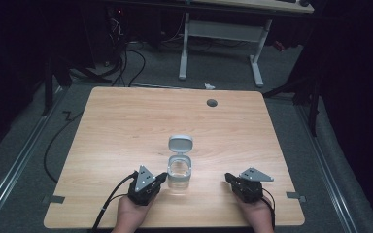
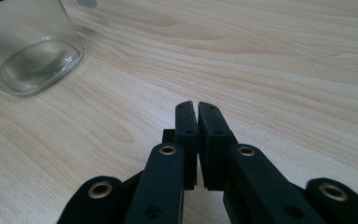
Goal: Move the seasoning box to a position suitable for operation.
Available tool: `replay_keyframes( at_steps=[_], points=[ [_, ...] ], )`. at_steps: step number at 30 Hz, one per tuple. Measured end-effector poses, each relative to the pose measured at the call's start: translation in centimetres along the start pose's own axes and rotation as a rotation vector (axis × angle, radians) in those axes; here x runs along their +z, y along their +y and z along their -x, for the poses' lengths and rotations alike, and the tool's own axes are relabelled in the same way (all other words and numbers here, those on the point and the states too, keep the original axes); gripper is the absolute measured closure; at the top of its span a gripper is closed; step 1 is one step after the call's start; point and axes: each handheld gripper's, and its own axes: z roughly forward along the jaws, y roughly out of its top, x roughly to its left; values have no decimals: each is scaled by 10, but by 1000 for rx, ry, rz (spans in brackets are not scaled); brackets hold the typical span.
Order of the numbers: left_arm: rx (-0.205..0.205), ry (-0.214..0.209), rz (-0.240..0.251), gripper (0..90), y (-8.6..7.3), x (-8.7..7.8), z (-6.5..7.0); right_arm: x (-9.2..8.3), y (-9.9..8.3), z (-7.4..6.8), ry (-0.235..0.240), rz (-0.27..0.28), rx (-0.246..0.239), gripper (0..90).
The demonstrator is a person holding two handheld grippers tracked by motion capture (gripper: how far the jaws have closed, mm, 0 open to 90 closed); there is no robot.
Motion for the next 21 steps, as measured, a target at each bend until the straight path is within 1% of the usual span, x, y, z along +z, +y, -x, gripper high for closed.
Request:
replay_keyframes(
  at_steps=[1, 3, 4, 5, 7, 8, 10, 11, 13, 15, 18, 21],
  points=[
    [0, -1, -1, 900, -1, -2, -1, 0, 0, 0, 0, 0, -1, 873],
    [-31, -6, -2, 900, -2, -7, -3, 1, 1, -1, 2, -3, -2, 873],
    [-36, -10, -10, 900, -3, -10, -2, 1, 1, -2, 2, -1, -3, 874],
    [-29, -14, -17, 900, -5, -13, -1, 1, 1, -3, 0, -2, -11, 879],
    [-15, -29, -31, 900, -11, -18, 3, 1, 3, -5, -3, 2, -9, 881],
    [-15, -39, -41, 897, -14, -20, 5, 2, 3, -6, -7, 2, -15, 881],
    [-32, -60, -57, 892, -19, -21, 9, 3, 5, -9, -15, -4, -6, 878],
    [-37, -74, -64, 893, -21, -20, 13, 4, 6, -10, -17, -4, -4, 875],
    [-21, -94, -75, 894, -25, -18, 21, 5, 10, -15, -22, -2, 8, 875],
    [-7, -108, -79, 900, -27, -13, 27, 7, 17, -18, -11, 8, 6, 876],
    [-5, -116, -82, 900, -28, -2, 29, 11, 26, -22, -2, 19, 6, 891],
    [-5, -119, -81, 900, -28, 4, 31, 16, 32, -26, -3, 22, -12, 894]
  ],
)
